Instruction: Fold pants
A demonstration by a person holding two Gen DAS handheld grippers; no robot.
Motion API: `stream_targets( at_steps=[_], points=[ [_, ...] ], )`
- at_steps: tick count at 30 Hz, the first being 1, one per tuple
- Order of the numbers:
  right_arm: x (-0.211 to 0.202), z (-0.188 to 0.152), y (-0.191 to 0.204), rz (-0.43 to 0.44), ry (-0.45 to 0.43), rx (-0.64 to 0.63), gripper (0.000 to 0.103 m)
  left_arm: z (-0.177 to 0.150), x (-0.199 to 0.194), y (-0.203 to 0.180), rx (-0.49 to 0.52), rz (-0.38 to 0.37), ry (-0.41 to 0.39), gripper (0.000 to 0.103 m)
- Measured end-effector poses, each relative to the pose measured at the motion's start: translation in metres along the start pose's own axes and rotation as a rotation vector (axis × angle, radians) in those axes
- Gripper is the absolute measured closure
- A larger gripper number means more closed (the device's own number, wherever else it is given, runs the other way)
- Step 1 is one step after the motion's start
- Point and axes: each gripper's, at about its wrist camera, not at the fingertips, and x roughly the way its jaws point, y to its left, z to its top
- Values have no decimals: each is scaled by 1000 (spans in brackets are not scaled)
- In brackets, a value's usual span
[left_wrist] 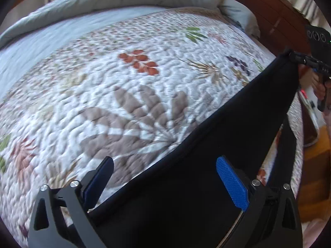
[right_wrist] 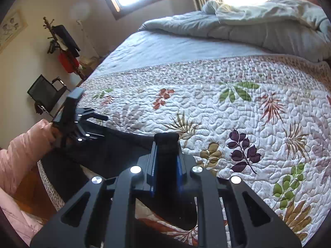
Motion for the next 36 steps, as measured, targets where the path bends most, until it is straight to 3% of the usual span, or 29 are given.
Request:
stream_targets(
  at_steps=[7,9,12,13,16,19,23,26,28,31,36],
  points=[
    [-21,-10,-3,10,-48,-7,95,10,18,-4,17,-104,53,4],
    [-23,-11,-5,13,-55,0,95,5,23,-7,33,-140,88,18],
    [-24,-13,-4,26,-64,2,96,-1,21,-8,31,-167,94,64],
    [-24,-13,-3,24,-66,1,96,-3,20,-7,19,-193,97,84],
    [-24,-15,-4,19,-85,16,96,-7,4,-7,-5,-189,40,92],
    [-28,-19,-8,6,-108,42,96,-10,-26,-19,-11,-86,-57,93],
    [-30,-33,-4,-34,-129,53,96,-27,-77,-75,7,241,-227,93],
    [-30,-51,-1,-63,-131,60,96,-53,-92,-119,21,358,-259,93],
    [-30,-70,0,-73,-123,72,96,-78,-91,-153,84,451,-269,93],
    [-33,-105,4,-83,-108,93,96,-113,-85,-188,121,531,-282,93],
    [-42,-167,17,-101,-101,149,96,-155,-62,-232,144,559,-262,93]
  ],
)
